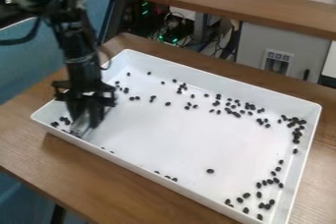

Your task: Sweep into pile

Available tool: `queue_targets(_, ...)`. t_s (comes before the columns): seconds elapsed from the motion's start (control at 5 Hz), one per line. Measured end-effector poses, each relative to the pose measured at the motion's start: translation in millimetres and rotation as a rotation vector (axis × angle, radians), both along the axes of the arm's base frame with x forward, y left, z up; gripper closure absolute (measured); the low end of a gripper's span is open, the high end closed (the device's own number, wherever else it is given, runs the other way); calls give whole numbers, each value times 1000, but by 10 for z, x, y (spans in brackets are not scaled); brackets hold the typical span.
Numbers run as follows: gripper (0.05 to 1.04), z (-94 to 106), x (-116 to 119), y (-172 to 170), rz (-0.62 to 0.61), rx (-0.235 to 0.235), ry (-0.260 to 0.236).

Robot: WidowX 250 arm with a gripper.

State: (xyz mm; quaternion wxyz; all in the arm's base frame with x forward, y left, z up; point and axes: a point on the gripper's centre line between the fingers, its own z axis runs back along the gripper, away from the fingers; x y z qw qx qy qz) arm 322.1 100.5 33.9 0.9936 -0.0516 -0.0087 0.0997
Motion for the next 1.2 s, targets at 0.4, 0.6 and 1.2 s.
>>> queue_targets(0.4, 703, 229, 420, -1068, -211, -98, -111)
queue_targets(0.6, 703, 321, 497, -1456, -241, -170, -198)
queue_targets(1.2, 703, 264, 112, -2944, -362, -325, -235)
